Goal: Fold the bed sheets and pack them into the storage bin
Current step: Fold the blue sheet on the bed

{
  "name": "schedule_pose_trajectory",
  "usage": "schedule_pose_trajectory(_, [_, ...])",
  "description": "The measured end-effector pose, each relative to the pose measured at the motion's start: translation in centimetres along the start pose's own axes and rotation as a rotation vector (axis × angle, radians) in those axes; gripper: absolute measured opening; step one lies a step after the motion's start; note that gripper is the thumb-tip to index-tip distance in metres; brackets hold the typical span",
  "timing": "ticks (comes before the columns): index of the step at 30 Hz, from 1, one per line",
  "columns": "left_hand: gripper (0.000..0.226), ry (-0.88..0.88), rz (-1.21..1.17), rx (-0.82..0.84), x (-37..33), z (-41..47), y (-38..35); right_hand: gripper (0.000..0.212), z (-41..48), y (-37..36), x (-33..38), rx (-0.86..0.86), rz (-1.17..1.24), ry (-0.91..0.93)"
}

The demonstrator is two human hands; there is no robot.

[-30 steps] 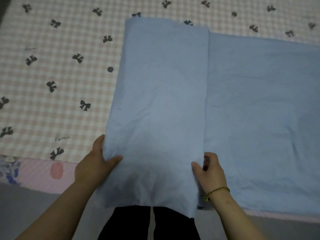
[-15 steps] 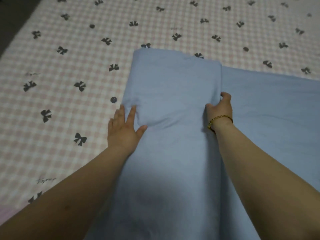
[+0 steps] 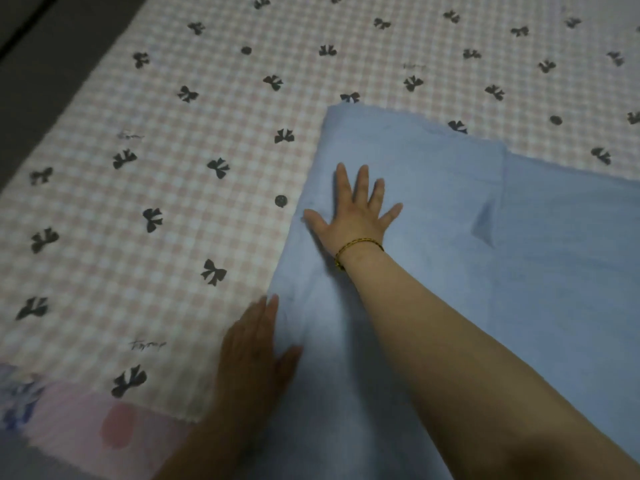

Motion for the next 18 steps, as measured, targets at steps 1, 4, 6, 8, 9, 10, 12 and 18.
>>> schedule_pose_trajectory(1, [0.068, -0.038, 0.039, -0.004, 0.5, -0.9, -0.4, 0.086, 0.5, -0.1, 1.5, 0.026, -0.011, 0.000])
schedule_pose_trajectory(4, [0.062, -0.045, -0.047, -0.021, 1.3, -2.5, 0.0, 0.097, 1.5, -0.8, 5.0, 0.088, -0.084, -0.065])
schedule_pose_trajectory(6, [0.061, 0.010, -0.089, 0.026, 2.1, -3.1, 0.3, 0.099, 2.0, -1.0, 5.9, 0.094, -0.105, -0.132])
schedule_pose_trajectory(8, [0.075, 0.090, -0.151, 0.065, 2.6, -3.4, 0.8, 0.100, 2.4, -1.0, 6.3, 0.095, -0.135, -0.168])
schedule_pose_trajectory(9, [0.091, 0.139, -0.224, 0.086, 2.9, -3.7, 0.8, 0.099, 2.6, -1.0, 6.5, 0.102, -0.155, -0.176])
schedule_pose_trajectory(10, [0.096, 0.221, -0.306, 0.076, 2.9, -3.9, 1.3, 0.097, 2.6, -0.9, 6.9, 0.114, -0.178, -0.172])
schedule_pose_trajectory(12, [0.074, 0.314, -0.455, 0.115, 2.6, -4.2, 1.6, 0.091, 2.6, -0.6, 7.1, 0.148, -0.205, -0.169])
schedule_pose_trajectory(18, [0.074, 0.322, -0.628, 0.100, 1.1, -3.5, 3.2, 0.073, 2.0, 1.6, 5.2, 0.070, -0.073, -0.096])
Point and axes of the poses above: each hand's wrist, its own z-axis towards the middle knuckle, its own y-axis out of the back of the hand, x = y × z, the point moved 3 cm from there along z, towards the middle knuckle, and after that the axes turned 15 degrees about -z, right-handed, at the moved point
